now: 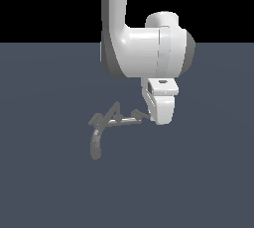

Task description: Turn on the faucet by rotating a designated handle.

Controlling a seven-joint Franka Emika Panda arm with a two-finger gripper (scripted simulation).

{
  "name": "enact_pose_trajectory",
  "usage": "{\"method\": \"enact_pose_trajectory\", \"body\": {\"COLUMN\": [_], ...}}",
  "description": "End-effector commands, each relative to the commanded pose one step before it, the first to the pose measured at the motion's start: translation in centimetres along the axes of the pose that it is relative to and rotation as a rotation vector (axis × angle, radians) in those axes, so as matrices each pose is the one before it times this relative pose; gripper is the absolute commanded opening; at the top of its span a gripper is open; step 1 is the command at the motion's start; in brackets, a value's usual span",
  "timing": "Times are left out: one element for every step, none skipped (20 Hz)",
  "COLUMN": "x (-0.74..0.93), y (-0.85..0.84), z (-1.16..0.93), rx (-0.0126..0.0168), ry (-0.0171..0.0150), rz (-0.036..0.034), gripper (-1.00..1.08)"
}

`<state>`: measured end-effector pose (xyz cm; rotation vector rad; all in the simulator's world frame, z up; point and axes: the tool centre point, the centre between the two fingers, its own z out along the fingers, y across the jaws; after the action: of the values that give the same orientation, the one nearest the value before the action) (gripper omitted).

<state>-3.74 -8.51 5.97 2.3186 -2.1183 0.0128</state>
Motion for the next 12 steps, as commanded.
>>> {"method": "enact_pose_trajectory", "body": {"x": [-1.898,-0.354,-0.356,0.0,2.742,-0.738,-0.739,-0.743,-0.745,-0.749,-0.751,-0.752], "y": [0.642,0.261,0.262,0.0,0.178,-0.027,-0.028,-0.029,-0.029,-0.03,-0.031,-0.032], "z": [-0.109,-0.007,-0.007,0.0,0.047,-0.01,-0.01,-0.01,-0.01,-0.01,-0.01,-0.01], "rx": [-0.00353,-0.00037,-0.00037,0.0,0.00114,-0.00018,-0.00018,-0.00018,-0.00018,-0.00018,-0.00017,-0.00017], "ry": [-0.00547,-0.00043,-0.00043,0.0,0.00963,-0.00111,-0.00111,-0.00112,-0.00112,-0.00113,-0.00113,-0.00114], "rz": [-0.02093,-0.00144,-0.00144,0.0,0.04495,-0.00514,-0.00514,-0.00518,-0.00518,-0.00522,-0.00522,-0.00522], "gripper": [-1.0,-1.0,-1.0,-1.0,-1.0,-1.0,-1.0,-1.0,-1.0,-1.0,-1.0,-1.0]}}
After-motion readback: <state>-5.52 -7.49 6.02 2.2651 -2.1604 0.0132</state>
